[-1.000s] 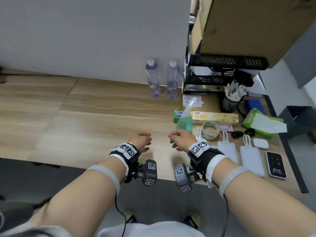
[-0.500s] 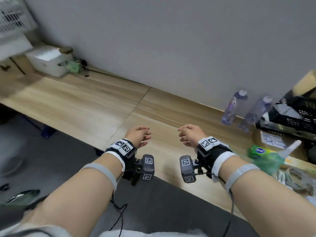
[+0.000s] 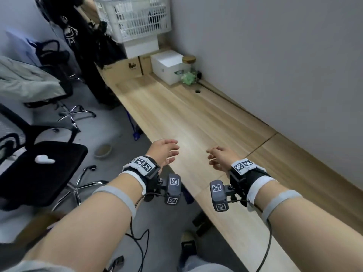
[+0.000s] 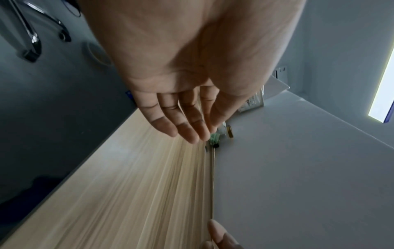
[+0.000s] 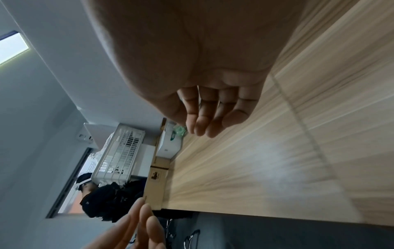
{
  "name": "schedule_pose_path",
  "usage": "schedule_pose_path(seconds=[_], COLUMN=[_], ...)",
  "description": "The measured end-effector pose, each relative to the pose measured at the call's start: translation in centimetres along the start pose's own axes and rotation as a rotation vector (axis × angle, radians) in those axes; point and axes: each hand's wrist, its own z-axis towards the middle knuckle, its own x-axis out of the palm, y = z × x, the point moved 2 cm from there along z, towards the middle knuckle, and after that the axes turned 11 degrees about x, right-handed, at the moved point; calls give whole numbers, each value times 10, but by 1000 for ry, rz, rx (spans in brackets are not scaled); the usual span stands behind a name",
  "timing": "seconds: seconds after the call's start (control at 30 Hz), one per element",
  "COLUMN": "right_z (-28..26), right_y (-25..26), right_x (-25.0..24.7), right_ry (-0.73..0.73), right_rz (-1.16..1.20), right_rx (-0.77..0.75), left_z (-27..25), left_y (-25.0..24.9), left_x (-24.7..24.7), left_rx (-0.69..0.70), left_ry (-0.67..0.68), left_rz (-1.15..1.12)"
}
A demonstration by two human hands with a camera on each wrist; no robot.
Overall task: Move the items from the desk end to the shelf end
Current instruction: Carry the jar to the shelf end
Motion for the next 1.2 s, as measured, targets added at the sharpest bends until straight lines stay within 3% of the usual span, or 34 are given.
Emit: schedule_pose_path(seconds=[0.23,0.47,0.73,0.93,1.2], right_z=[97,155,238,277,316], right_y=[87,137,180,237,284], right_x=[72,120,153,177,180], right_ry=[65,123,-33,-196,-288], right_rz=[-7,-70,-58,7,48], right_rx=[-3,12,91,123,127], left_z=[101,182,322,425,527], left_y=[-44,-61,-62,-96,-135], left_x=[-63,-94,-119,-132,-92], left_rx=[31,5,-44,-40,-6], left_ry=[-146,-142,0,155,311], left_rz=[58,32,-56,-66,-56])
